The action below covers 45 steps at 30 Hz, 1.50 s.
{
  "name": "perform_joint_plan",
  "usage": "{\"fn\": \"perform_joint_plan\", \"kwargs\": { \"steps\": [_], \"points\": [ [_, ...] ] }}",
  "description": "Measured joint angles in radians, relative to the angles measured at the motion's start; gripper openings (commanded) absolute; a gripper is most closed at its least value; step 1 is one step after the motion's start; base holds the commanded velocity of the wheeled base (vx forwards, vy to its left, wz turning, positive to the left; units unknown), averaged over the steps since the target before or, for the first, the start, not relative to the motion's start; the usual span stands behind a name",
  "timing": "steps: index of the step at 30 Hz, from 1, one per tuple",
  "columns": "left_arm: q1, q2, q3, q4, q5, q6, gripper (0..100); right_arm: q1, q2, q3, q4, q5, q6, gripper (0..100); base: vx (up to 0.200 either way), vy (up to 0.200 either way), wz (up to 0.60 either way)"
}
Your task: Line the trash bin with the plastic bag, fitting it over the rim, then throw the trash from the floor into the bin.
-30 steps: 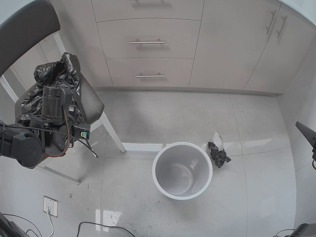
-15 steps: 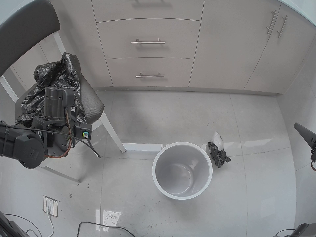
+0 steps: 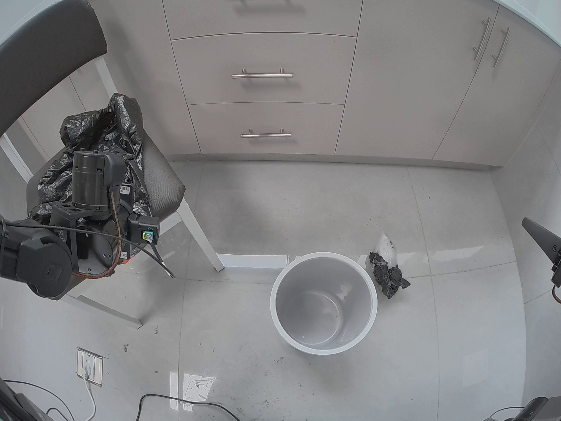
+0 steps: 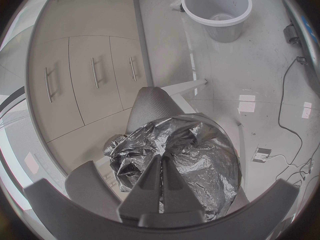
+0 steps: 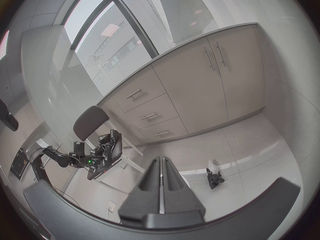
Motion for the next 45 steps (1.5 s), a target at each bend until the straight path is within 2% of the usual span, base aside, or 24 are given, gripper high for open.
{"fn": "perform_joint_plan", "kwargs": {
  "steps": [13, 23, 28, 29, 33, 37, 41, 45],
  "points": [
    [-0.004, -0.036, 0.002, -0.004, -0.007, -0.022, 0, 0.000, -0.002, 0.004, -0.001, 0.001, 0.000, 0, 0.000, 0.000, 0.00],
    [-0.041, -0.116, 0.012, 0.074, -0.014, -0.287, 0, 0.000, 0.000, 0.001, 0.003, 0.000, 0.000, 0, 0.000, 0.000, 0.00],
    [-0.066, -0.133, 0.019, 0.089, -0.035, -0.348, 0, 0.000, 0.001, 0.000, 0.007, 0.000, 0.000, 0, 0.000, 0.000, 0.00],
    [-0.068, -0.135, 0.019, 0.090, -0.042, -0.349, 100, 0.000, 0.001, 0.000, 0.006, 0.000, 0.000, 0, 0.000, 0.000, 0.00],
    [-0.071, -0.139, 0.024, 0.091, -0.047, -0.384, 100, 0.000, 0.001, 0.001, 0.006, 0.000, 0.000, 0, 0.000, 0.000, 0.00],
    [-0.072, -0.139, 0.029, 0.091, -0.049, -0.522, 100, 0.000, 0.001, 0.002, 0.006, 0.000, 0.000, 0, 0.000, 0.000, 0.00],
    [-0.064, -0.136, 0.035, 0.092, -0.077, -0.743, 100, 0.000, 0.003, 0.003, 0.004, 0.000, 0.000, 0, 0.000, 0.000, 0.00],
    [-0.026, -0.134, 0.034, 0.091, -0.174, -1.030, 100, 0.000, 0.005, 0.004, 0.003, 0.000, 0.000, 0, 0.000, 0.000, 0.00]
  ]
}}
